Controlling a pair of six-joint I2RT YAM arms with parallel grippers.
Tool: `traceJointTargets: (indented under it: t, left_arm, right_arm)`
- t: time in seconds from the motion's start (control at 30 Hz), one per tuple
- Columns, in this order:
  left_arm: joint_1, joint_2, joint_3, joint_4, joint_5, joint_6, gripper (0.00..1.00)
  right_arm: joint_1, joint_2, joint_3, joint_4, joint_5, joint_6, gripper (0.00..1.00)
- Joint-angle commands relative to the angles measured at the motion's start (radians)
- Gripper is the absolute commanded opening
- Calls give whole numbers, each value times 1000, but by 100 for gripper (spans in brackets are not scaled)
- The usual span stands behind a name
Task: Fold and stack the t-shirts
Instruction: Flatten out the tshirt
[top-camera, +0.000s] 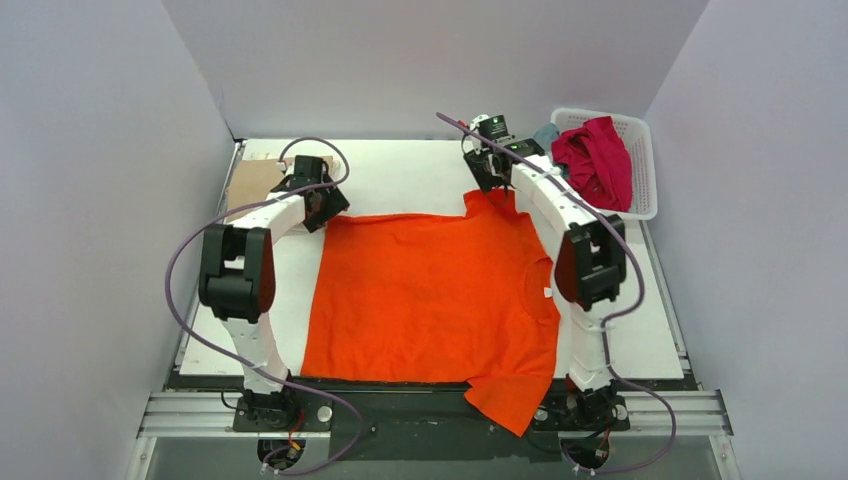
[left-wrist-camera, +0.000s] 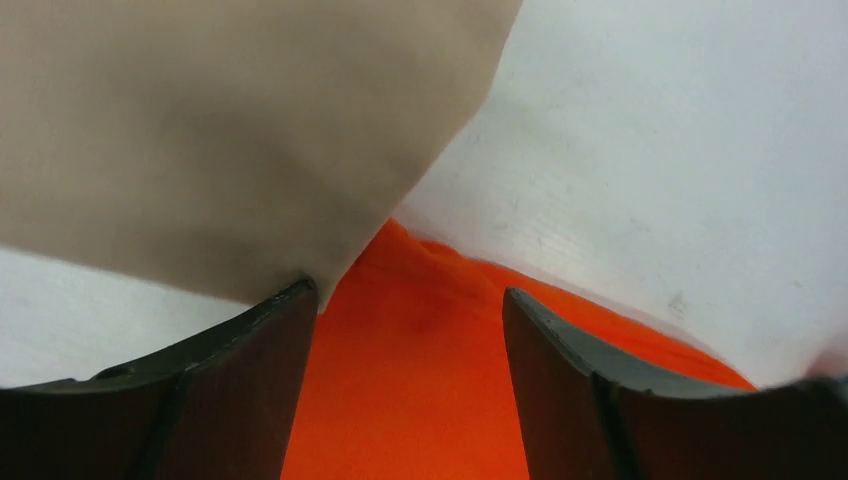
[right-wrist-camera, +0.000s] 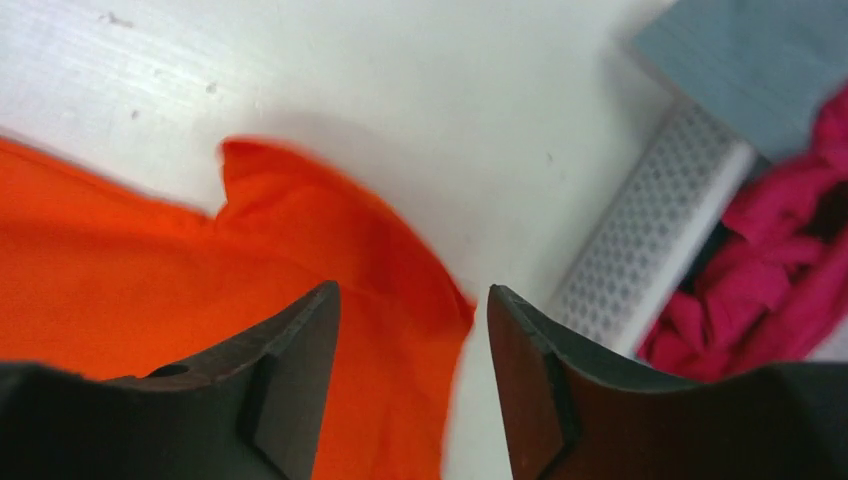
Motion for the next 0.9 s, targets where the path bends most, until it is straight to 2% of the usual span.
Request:
traceJointTargets:
  t: [0.0,0.03,0.1,0.17,0.33,0.47,0.57,0.73,0.87]
  left_arm:
    - [-3,48,199,-20,-68,11,82]
    - [-6,45,210,-16,-77,13,84]
    - [-11,31,226,-23,-84,15,85]
    - [-16,13,237,-57,-90,15,85]
    - [-45,-96,160,-69,-33,40,86]
    - [-80,-207,22,-19,69,61,87]
    - [-107,-256,-95,-13,121,72,88]
    - [-144,-268,-211,-4,156,85,88]
    - [-151,-194,-202,17,146,83,88]
  right_arm:
    - [-6,112,187,6,26,92,60]
    - [-6,104,184,7,39,104,77]
    - [-7,52,142,33,57,146,90]
    - [-10,-14,89,65,78,222,93]
    - [-17,-197,-154,81,65,481,95]
    - [-18,-373,-439,117,-42,633,96]
    - [-16,-469,-581,94,-113,737,96]
    - [-7,-520,-804,121,-173,851,96]
    - [-9,-454,-832,135,-105,854,96]
